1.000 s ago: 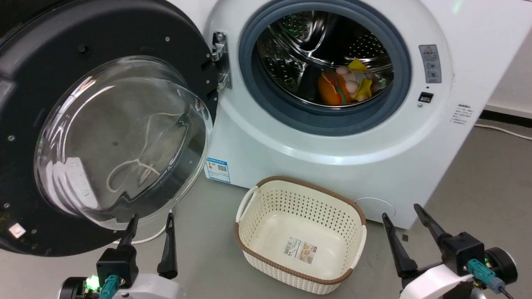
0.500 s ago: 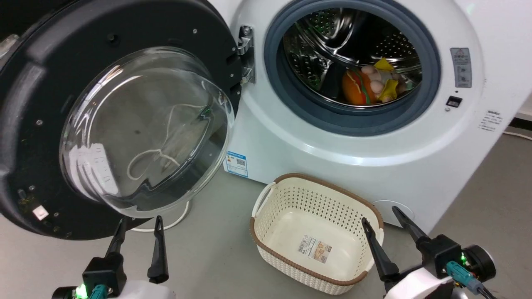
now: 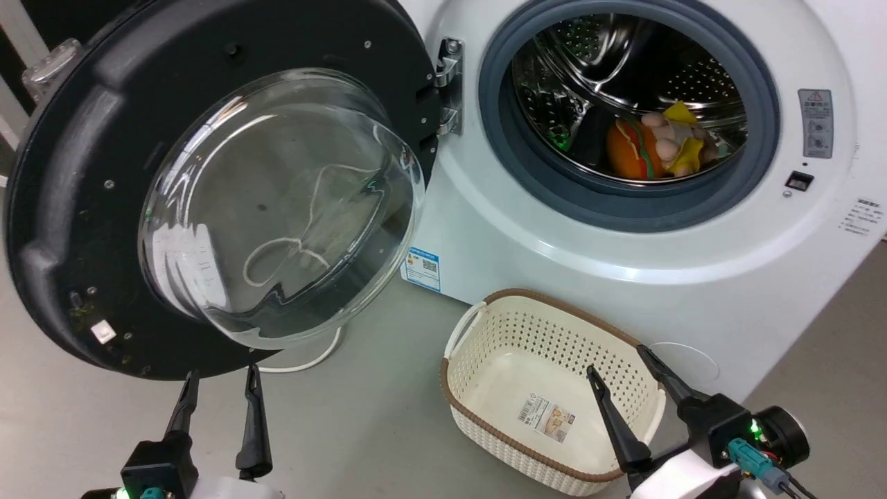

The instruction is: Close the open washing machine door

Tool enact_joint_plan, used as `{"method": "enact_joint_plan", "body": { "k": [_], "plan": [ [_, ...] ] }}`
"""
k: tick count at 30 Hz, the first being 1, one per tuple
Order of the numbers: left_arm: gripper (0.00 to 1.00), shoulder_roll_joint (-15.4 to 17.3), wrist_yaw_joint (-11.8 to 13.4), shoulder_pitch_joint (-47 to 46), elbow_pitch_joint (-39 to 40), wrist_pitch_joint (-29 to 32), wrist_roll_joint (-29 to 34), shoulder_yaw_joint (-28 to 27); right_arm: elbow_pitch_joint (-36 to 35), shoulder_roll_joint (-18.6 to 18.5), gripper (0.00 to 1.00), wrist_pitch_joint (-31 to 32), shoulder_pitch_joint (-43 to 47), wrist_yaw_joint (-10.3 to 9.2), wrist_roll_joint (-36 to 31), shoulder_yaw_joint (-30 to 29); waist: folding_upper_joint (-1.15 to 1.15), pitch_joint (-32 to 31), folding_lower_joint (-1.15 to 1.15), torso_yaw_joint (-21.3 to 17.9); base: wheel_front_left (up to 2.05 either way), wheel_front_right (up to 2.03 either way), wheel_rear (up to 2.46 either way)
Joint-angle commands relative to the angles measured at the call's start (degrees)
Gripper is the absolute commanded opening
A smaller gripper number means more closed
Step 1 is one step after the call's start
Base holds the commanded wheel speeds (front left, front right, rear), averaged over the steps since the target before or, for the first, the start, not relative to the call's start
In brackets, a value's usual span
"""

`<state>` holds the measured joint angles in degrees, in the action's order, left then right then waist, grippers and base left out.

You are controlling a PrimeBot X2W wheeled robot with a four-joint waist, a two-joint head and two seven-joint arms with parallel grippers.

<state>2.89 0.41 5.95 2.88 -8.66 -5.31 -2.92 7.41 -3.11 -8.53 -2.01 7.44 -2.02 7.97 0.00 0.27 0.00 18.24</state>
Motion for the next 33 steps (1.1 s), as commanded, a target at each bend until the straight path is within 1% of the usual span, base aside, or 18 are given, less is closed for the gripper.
{"method": "enact_joint_plan", "body": {
  "k": [1, 11, 12, 13, 18, 22, 25, 28, 33],
  "plan": [
    [1.00, 0.0, 0.4, 0.7, 0.2, -0.6, -0.4, -0.3, 0.4, 0.1, 1.00, -0.7, -0.9, 0.03, 0.2, 0.3, 0.00, 0.0, 0.00, 0.5, 0.00, 0.00, 0.00],
    [1.00, 0.0, -0.2, 1.1, -0.2, -1.8, -1.2, -1.1, 1.0, 0.2, 1.00, -1.9, -0.4, 0.03, 1.0, 0.7, 0.00, 0.0, 0.00, 2.9, 0.00, 0.00, 0.00],
    [0.44, 0.0, -0.4, 1.0, -0.1, -1.9, -1.3, -1.1, 1.0, 0.2, 1.00, -2.1, -0.4, 0.03, 1.1, 0.8, 0.00, 0.1, 0.00, 3.1, 0.00, 0.00, 0.00],
    [0.00, 0.0, -0.6, 1.0, 0.0, -2.0, -1.6, -1.1, 1.0, 0.2, 1.00, -2.2, -0.3, 0.03, 1.1, 0.8, 0.00, 0.2, 0.00, 3.4, 0.00, 0.00, 0.00],
    [0.00, 0.0, -1.8, 0.1, 1.5, -2.6, -4.1, -2.2, 0.9, 0.2, 1.00, -2.8, 0.0, 0.03, 0.8, 0.4, 0.00, 1.2, 0.00, 4.6, 0.00, 0.00, 0.00],
    [0.00, 0.3, -3.5, -2.3, 4.3, -3.1, -5.9, -5.2, 0.5, 0.2, 1.00, -3.2, 0.3, 0.04, 0.4, -0.4, 0.00, 2.5, 0.00, 5.6, 0.00, 0.00, 0.00],
    [0.00, 1.0, -4.8, -5.5, 5.9, -3.5, -9.9, -8.4, 0.3, 0.2, 1.00, -3.6, 0.6, 0.04, -0.2, -1.0, 0.00, 3.6, 0.00, 6.3, 0.00, 0.00, 0.00],
    [0.00, 4.0, -5.7, -9.8, 5.7, -3.0, -14.5, -11.2, 0.0, 0.2, 1.00, -4.0, 0.9, 0.04, -0.9, -1.5, 0.00, 4.6, 0.00, 7.1, 0.00, 0.00, 0.00],
    [0.00, 10.6, -6.2, -21.3, -0.4, 5.0, -26.8, -16.9, -0.7, 0.2, 1.00, -4.6, 0.8, 0.04, -2.1, -2.2, 0.00, 6.8, 0.00, 7.9, 0.00, 0.00, 0.00]
  ]
}}
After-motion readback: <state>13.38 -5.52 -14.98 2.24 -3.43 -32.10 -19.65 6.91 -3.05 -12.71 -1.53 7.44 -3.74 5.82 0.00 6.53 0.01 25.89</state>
